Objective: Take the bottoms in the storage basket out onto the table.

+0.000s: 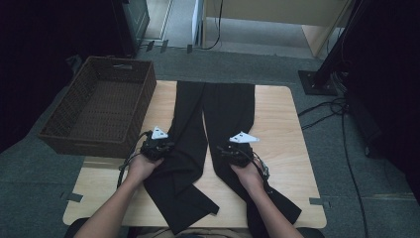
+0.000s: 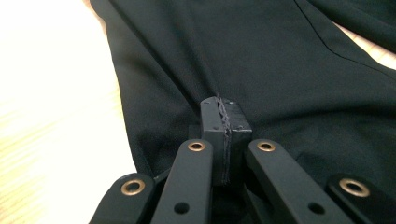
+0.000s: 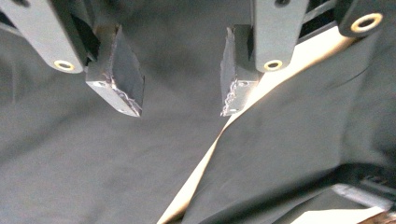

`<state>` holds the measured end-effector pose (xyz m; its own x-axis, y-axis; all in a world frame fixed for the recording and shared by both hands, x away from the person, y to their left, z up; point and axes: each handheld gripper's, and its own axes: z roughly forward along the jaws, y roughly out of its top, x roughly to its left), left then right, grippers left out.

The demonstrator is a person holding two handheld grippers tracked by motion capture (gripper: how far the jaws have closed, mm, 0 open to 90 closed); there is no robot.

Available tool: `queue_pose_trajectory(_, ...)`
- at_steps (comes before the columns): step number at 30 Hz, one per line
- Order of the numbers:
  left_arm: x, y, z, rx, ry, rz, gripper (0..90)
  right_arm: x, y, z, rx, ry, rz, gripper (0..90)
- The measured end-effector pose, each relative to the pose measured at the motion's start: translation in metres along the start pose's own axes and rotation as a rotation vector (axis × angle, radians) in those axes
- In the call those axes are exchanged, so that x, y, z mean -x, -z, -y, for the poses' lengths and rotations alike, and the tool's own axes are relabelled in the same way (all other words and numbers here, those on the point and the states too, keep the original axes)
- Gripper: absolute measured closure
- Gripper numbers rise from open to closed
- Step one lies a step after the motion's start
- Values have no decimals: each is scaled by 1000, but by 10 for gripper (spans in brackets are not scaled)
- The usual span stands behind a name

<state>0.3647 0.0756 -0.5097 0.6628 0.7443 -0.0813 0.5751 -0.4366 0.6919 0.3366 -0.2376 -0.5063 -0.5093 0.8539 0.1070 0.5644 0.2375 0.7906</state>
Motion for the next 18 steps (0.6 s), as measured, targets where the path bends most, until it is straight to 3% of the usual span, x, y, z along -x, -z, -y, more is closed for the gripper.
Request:
queue_pose_trajectory(6, -1, 1, 0, -2, -5, -1, 900, 5, -29, -24, 10, 20, 23, 501)
queue_pose_trajectory(10, -2, 1, 1, 2, -2, -1, 900, 9, -49, -38, 3, -5, 28, 492)
queue_pose_trajectory(14, -5, 2, 2, 2, 12, 1, 900, 4, -65, -41, -17, 29, 63, 498)
queue_pose_trajectory(18, -11, 6, 4, 12, 45, -3, 900, 6, -72, -38, -42, 19, 80, 546)
